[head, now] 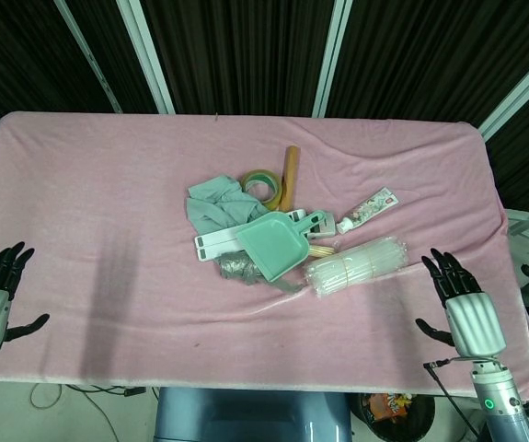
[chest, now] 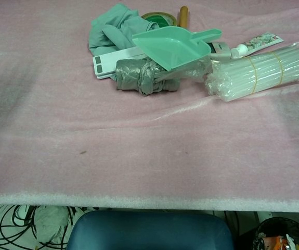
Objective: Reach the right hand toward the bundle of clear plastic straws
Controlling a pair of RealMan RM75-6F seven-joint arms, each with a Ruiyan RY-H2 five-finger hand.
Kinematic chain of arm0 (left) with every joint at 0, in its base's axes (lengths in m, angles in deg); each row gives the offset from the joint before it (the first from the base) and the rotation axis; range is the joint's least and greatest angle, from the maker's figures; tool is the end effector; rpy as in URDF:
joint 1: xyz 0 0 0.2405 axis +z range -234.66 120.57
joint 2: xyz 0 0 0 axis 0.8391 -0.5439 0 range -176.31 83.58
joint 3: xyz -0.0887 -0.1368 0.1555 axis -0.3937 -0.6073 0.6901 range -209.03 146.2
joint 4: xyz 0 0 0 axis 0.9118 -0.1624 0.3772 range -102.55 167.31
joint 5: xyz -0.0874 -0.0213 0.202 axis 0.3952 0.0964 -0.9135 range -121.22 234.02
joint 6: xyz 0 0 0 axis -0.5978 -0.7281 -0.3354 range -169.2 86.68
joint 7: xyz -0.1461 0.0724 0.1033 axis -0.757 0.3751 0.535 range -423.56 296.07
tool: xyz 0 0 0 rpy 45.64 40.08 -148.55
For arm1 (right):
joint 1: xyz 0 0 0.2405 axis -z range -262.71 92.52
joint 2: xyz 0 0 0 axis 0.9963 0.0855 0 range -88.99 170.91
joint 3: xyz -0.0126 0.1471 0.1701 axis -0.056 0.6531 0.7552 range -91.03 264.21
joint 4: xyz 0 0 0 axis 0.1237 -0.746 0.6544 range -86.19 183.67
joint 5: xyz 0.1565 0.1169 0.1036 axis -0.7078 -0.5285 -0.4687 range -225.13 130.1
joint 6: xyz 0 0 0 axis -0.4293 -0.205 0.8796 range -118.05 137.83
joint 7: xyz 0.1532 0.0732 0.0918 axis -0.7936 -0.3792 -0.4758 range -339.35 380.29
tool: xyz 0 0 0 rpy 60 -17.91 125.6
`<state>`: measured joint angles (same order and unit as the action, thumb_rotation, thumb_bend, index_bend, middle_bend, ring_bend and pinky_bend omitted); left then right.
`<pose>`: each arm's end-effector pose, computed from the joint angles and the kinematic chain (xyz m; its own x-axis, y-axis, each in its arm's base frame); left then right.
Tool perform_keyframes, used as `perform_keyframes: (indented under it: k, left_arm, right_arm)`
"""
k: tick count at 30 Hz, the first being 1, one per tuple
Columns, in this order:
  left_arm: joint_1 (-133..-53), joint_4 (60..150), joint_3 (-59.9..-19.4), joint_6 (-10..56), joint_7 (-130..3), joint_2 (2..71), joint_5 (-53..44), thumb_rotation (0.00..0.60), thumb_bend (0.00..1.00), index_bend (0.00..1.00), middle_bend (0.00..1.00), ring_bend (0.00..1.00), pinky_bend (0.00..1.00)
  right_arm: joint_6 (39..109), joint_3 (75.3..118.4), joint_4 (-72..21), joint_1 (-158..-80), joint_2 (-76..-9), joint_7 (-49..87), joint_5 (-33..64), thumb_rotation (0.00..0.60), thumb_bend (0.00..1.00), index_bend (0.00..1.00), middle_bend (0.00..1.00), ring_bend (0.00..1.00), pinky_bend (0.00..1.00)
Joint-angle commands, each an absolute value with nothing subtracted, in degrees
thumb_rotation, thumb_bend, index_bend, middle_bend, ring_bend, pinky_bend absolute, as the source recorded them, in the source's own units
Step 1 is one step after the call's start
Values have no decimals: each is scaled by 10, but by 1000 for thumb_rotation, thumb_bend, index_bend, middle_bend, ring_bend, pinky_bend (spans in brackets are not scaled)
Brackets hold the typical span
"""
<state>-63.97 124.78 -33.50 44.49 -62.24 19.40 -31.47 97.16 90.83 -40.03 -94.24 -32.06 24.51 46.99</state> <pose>-0.2704 0.2352 0.1237 0.3953 -0.0092 0.9185 0.9156 -0.0763 -0.3948 -0.2321 -0.2488 0.0970 0.3719 0.0920 0.9237 -0.8971 -0.2200 0.3831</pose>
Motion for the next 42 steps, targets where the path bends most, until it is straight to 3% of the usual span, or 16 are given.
perform_keyframes:
  k: [1,14,30,32,35,39,42]
  left_arm:
    - [-642,1247,-336,442,-623,195,-314,600,0,0,0,0,0]
    - [-645,1254,-336,425,-628,189,-301,600,0,0,0,0,0]
    - [-649,1264,-345,413,-643,185,-281,600,0,0,0,0,0]
    - [-649,1264,-346,413,-647,185,-278,600,0,0,0,0,0]
    - [-649,1264,-347,413,-652,184,-277,600,0,0,0,0,0]
    - [-649,1265,-347,411,-655,183,-277,600,0,0,0,0,0]
    - [-649,1266,-346,411,-658,182,-279,600,0,0,0,0,0]
  right_arm:
    - [944,923,-387,-963,-329,264,456,600,58,0,0,0,225]
    - [811,952,-272,-1076,-403,322,441,600,58,0,0,0,225]
    - [728,931,-133,-1155,-474,312,458,600,80,15,8,0,224]
    - [715,929,-116,-1163,-488,309,454,600,134,83,44,16,225]
    - [705,925,-97,-1171,-507,302,451,600,288,265,162,111,255]
    - [714,917,-87,-1174,-519,290,458,600,414,569,446,378,449]
    - [727,914,-89,-1174,-519,276,463,600,440,690,574,513,599]
